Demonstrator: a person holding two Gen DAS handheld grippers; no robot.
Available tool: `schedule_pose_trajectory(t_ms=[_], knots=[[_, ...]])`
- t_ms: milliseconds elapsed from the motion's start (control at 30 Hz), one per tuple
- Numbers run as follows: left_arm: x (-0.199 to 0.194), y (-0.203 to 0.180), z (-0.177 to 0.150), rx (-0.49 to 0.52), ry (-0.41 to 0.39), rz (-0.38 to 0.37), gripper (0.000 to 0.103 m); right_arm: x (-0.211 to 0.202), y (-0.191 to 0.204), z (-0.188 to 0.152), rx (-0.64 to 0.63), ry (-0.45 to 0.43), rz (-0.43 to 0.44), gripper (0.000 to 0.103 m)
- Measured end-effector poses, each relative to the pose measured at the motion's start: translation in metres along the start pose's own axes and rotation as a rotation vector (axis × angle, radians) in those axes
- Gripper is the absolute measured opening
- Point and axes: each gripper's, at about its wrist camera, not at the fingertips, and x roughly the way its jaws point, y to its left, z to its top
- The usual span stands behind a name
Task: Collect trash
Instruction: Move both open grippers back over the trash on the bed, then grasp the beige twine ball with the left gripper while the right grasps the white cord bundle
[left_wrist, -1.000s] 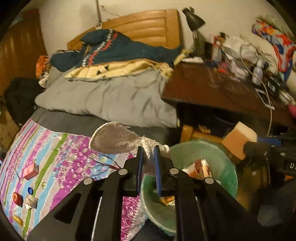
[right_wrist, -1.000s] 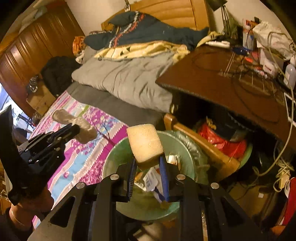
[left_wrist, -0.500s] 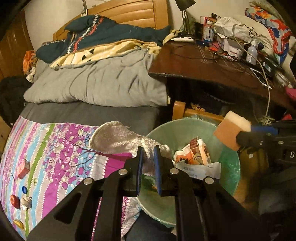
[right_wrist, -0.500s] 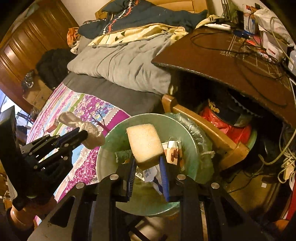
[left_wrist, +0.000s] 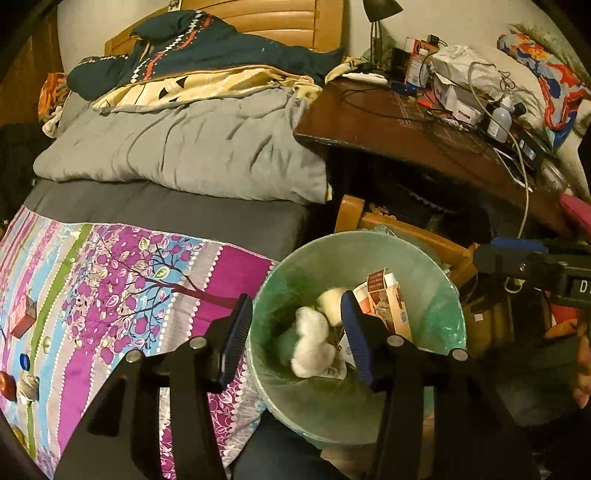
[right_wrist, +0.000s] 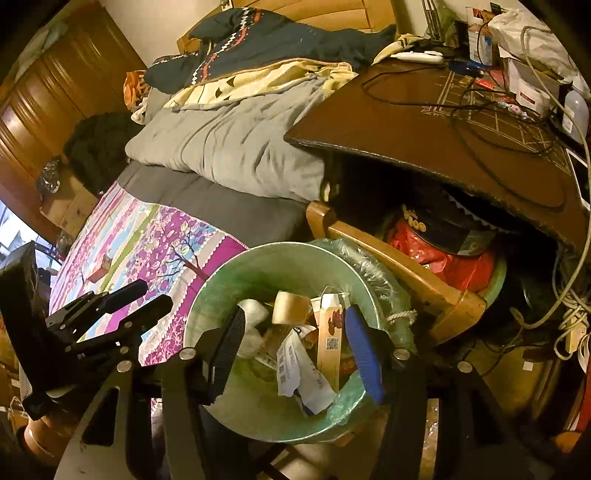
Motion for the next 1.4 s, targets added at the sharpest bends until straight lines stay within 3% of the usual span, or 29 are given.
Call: schedule_pose_trajectory(t_ms=[267,433,633,900,1033,1100,1267,1400], knots=[[-0.003,0.015,-0.016,-0.031,-0.001,0.049,0.048,0.002,0.012,-0.001,-0.026,-0.020,-0.004,0.058],[-0.014,0.057,-0.046,-0.140,-0.054,0.194,0.056,0.000,0.040,-0.001,-0.073,-0.107,0.026,0.058],[-0.036,0.156,-0.101,-0.420,-0.068,0.429,0.060,0.015,0.111,-0.007,-0.195,-0.176,0.092,0.062],[-0.077,0.285,-0.192,-0.802,-0.047,0.704,0.071,0.076,0.244,-0.016,-0.379,-0.091,0.235,0.065],[-0.087,0.332,-0.224,-0.926,-0.055,0.775,0.073,0.096,0.307,-0.025,-0.450,-0.067,0.296,0.072],[-0.087,0.354,-0.226,-0.952,-0.065,0.794,0.074,0.108,0.330,-0.034,-0.489,-0.042,0.303,0.074],[-0.073,0.407,-0.209,-0.906,-0.115,0.872,0.078,0.139,0.352,-0.049,-0.520,0.036,0.275,0.074],[-0.045,0.441,-0.200,-0.869,-0.081,0.890,0.079,0.158,0.353,-0.052,-0.518,0.073,0.245,0.074]])
